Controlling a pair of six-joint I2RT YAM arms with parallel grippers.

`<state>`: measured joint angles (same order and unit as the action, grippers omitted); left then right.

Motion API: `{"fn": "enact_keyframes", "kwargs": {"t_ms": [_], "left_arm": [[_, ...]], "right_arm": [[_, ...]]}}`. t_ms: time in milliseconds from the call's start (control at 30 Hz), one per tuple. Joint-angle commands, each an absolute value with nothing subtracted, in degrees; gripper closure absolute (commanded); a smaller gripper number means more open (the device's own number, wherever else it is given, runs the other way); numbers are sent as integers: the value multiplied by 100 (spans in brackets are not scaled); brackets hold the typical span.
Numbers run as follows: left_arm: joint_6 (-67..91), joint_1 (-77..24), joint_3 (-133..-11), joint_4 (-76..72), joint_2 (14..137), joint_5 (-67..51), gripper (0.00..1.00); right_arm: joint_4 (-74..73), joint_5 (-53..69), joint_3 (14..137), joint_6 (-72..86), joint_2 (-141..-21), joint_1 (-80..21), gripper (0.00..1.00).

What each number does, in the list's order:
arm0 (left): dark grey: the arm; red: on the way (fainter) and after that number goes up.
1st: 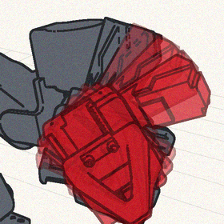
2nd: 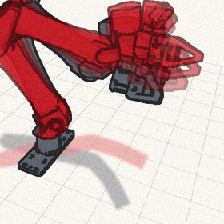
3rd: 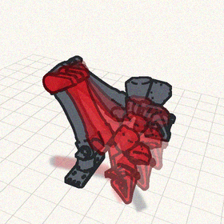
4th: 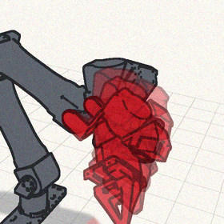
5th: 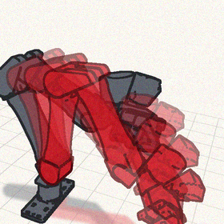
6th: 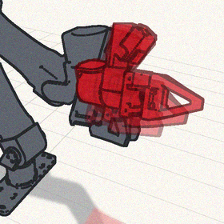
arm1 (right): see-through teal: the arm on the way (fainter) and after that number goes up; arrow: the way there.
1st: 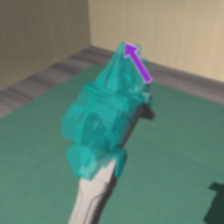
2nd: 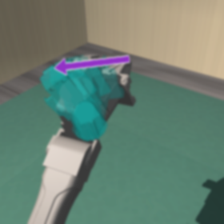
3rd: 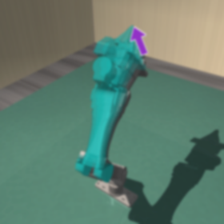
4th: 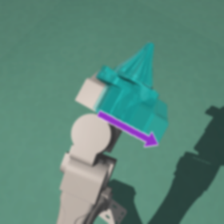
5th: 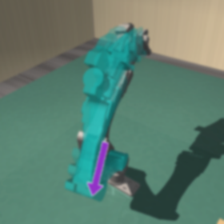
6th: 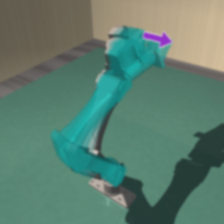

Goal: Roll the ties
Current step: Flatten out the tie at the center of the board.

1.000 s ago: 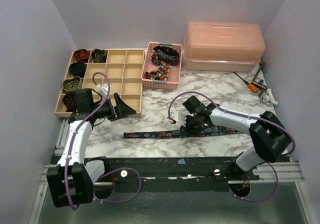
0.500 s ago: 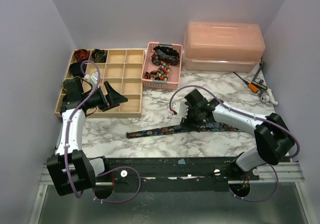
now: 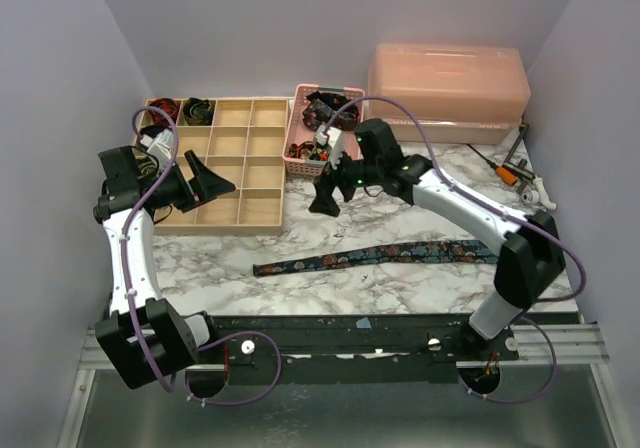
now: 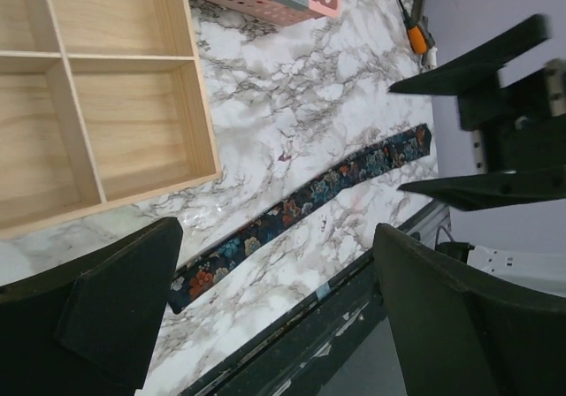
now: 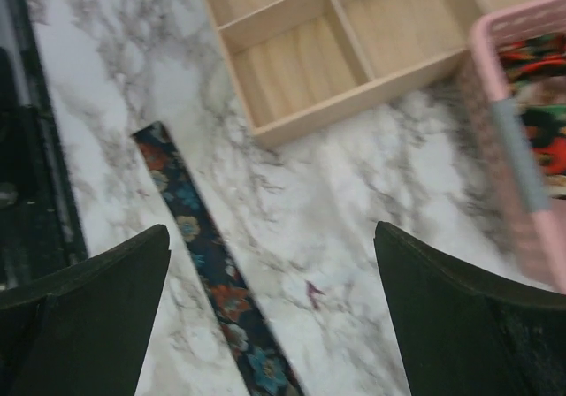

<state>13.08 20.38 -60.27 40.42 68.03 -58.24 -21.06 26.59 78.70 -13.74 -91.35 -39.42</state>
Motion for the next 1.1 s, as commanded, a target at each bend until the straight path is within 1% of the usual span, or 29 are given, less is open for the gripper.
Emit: {"fn": "enact_keyframes", "kwargs": {"t_ms": [0,33,100,233,467,633,800,1067], "left_arm": [[1159,2456,-6249,4375,6548,-5636,4],[1124,2554,-6306,4450,6548,-5633,4],[1054,2730,-6415,4628,6597,-5642,4],[1116,2962,-6421,4623,6602,-5626,4],[1011,3170,-6484,4750,6517,-5510,3],[932,3313,-6572,4877,6574,-5519,3],[888,3340,-6721,4964,6650,-5456,3],[739,3349,-6858,5122,6671,-5385,3]], "right_arm": [[-606,4561,7401,200,-9652,-4161,0],[119,4544,7149,346,-9585,-4320,0],[1110,4457,6773,673,-9572,-4637,0],[1555,4547,7085,1505,-10276,-5074,0],[2689,3492,6945,2513,-10963,-5710,0],[2881,2947,7034,2704,-11361,-5940,0],[2240,2462,7358,2927,-11698,-6038,0],[2350,2786,7370,3388,-12005,-6146,0]]}}
